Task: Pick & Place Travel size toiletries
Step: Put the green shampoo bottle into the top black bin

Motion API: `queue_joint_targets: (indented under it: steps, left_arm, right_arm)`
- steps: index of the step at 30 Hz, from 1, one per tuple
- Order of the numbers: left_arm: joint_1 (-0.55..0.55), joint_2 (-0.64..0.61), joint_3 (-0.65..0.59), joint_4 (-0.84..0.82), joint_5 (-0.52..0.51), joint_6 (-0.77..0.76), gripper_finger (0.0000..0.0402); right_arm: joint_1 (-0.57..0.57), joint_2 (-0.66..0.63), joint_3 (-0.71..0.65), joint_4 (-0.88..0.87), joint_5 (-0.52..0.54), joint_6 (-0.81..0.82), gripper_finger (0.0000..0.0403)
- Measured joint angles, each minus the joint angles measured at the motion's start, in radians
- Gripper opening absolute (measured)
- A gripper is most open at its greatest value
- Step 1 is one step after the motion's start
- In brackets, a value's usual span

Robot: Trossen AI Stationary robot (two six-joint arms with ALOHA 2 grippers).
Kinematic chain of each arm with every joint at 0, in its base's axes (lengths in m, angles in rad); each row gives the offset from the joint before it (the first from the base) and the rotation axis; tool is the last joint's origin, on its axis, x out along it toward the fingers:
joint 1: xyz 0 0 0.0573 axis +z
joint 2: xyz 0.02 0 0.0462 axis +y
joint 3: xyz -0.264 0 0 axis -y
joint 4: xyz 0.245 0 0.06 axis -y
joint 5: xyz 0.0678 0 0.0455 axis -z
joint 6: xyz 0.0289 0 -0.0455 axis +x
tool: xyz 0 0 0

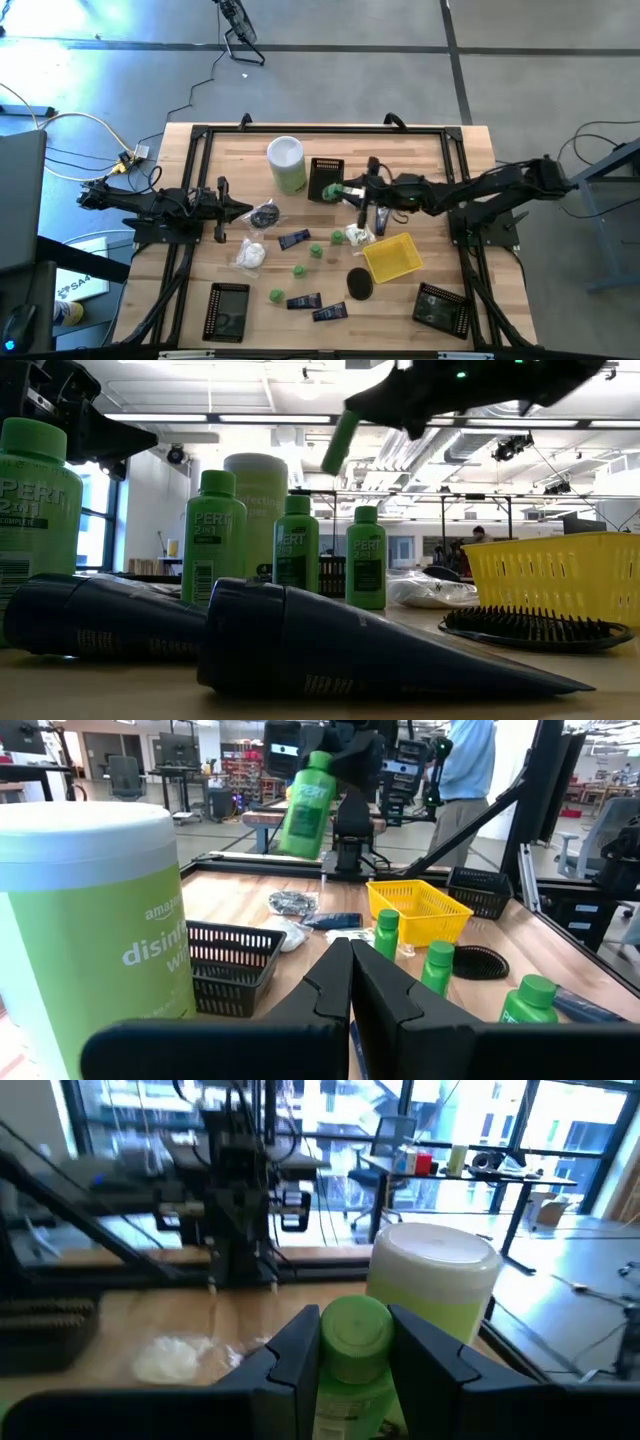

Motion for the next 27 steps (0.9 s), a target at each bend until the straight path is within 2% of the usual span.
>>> queue_joint_targets:
  steps: [12,20,27]
  left_arm:
    - [0.0,0.0,0.0,0.0,-0.001,0.0,0.0003]
    - [0.0,0.0,0.0,-0.005,-0.002,0.0,0.0003]
    - [0.0,0.0,0.0,-0.007,-0.003,0.0,0.0003]
  right_arm:
    - [-0.095,0.156,0.212,-0.255,0.005,-0.032,0.0096]
    - [-0.183,0.212,0.221,-0.326,-0.032,-0.019,0.0096]
    - [-0.257,0.238,0.221,-0.344,-0.113,0.102,0.0096]
